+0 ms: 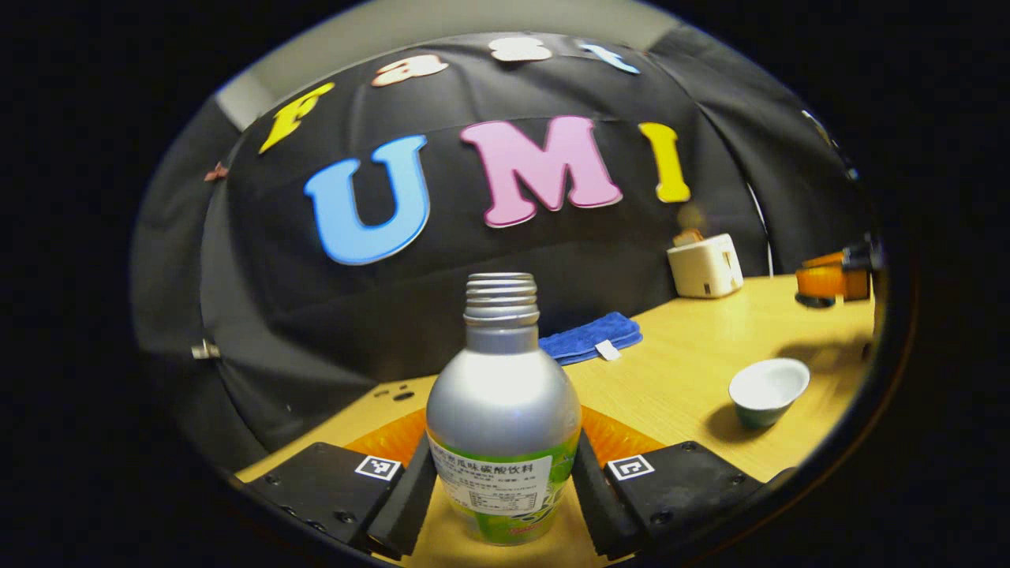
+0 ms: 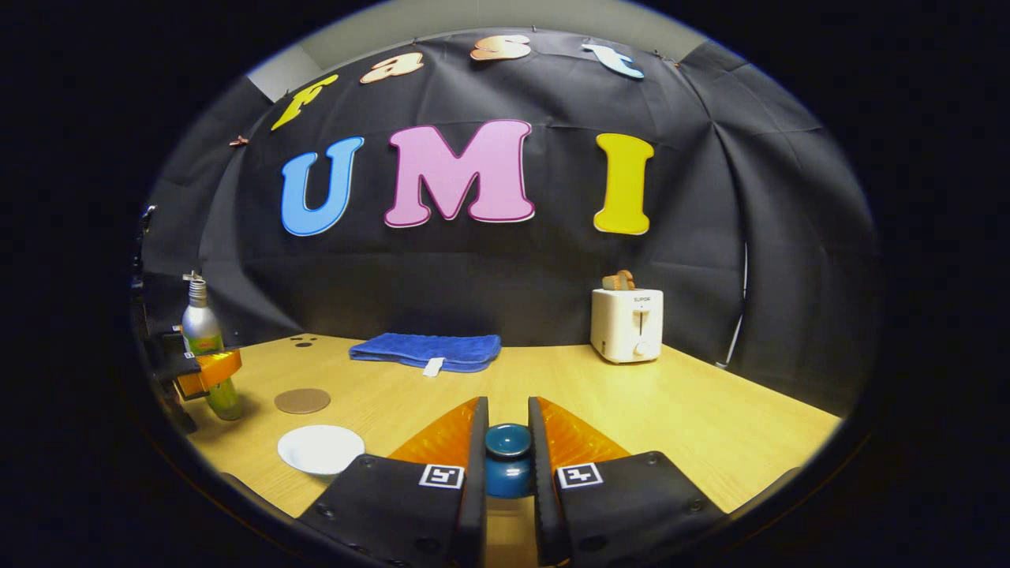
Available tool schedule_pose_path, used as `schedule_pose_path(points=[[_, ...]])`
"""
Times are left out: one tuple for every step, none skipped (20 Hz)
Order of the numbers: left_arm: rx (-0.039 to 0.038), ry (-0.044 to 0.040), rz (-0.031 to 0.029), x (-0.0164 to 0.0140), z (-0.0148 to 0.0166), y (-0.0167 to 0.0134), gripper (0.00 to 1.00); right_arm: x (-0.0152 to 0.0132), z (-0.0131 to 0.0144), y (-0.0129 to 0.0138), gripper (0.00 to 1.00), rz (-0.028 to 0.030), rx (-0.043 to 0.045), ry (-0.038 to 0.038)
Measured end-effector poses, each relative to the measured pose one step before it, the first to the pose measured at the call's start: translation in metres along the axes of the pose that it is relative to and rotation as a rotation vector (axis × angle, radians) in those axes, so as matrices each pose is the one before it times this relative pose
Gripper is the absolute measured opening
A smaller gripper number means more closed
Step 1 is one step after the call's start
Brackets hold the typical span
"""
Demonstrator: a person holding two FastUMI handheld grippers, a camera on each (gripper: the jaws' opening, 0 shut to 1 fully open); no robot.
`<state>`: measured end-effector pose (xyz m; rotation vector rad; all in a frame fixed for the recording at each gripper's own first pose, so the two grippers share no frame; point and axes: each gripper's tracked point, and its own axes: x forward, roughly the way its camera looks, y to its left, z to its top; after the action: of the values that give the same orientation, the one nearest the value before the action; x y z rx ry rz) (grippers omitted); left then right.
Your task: Open the teacup lid with one hand, grasp the water bottle and pour water into the teacup with the other hand; after pouring, place the water bottle on the coaster and then close the teacup lid.
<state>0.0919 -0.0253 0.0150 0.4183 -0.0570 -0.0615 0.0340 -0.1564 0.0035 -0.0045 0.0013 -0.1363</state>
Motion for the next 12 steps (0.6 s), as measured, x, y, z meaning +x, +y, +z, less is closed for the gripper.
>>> schedule_pose_path(points=[[0.09552, -0.01732, -0.00877, 0.00080, 0.00717, -0.00295, 0.80, -0.00003, 0.00030, -0.00364, 0.28, -0.00070, -0.00025, -0.00117], [0.10001, -0.01547, -0.01231, 0.00097, 0.00542, -0.00383, 0.80, -0.00022, -0.00043, -0.00373, 0.28, -0.00197, -0.00026, 0.00030], [0.10412, -0.00838, -0.01252, 0.00192, 0.00430, -0.00335, 0.80, 0.00022, 0.00030, -0.00261, 0.28, -0.00076, 0.00029, -0.00074], [0.10083, -0.00441, -0.00893, 0.00096, 0.00315, -0.00317, 0.80, -0.00021, 0.00003, -0.00144, 0.28, 0.00172, -0.00004, 0.00169], [0.08750, -0.00809, -0.01247, 0.00084, 0.00507, -0.00426, 0.80, -0.00032, -0.00002, -0.00005, 0.28, 0.00512, -0.00031, -0.00069], [0.06883, -0.01357, -0.01638, 0.00206, 0.00448, -0.00645, 0.80, -0.00008, 0.00018, 0.00080, 0.28, 0.00493, 0.00066, -0.00012], [0.05713, -0.01092, -0.02101, 0.00128, 0.00528, -0.00495, 0.80, 0.00005, -0.00014, 0.00068, 0.28, 0.00546, -0.00139, 0.00036], [0.05209, -0.00873, -0.01550, 0.00126, 0.00432, -0.00537, 0.80, -0.00031, 0.00016, 0.00067, 0.28, 0.00455, 0.00139, 0.00034], [0.04823, -0.00805, -0.01049, 0.00166, 0.00491, -0.00213, 0.80, -0.00010, 0.00041, 0.00101, 0.28, 0.00523, -0.00072, -0.00030], [0.04321, 0.00116, -0.00532, 0.00033, 0.00304, -0.00106, 0.79, -0.00021, -0.00027, 0.00155, 0.28, 0.00868, 0.00110, -0.00021], [0.04118, 0.00608, -0.00766, 0.00211, 0.00159, -0.00251, 0.80, -0.00054, -0.00039, 0.00184, 0.28, 0.01009, -0.00041, 0.00120], [0.04747, 0.00159, -0.01347, 0.00182, -0.00005, -0.00531, 0.80, 0.00012, 0.00044, -0.00088, 0.28, 0.00035, -0.00044, -0.00104]])
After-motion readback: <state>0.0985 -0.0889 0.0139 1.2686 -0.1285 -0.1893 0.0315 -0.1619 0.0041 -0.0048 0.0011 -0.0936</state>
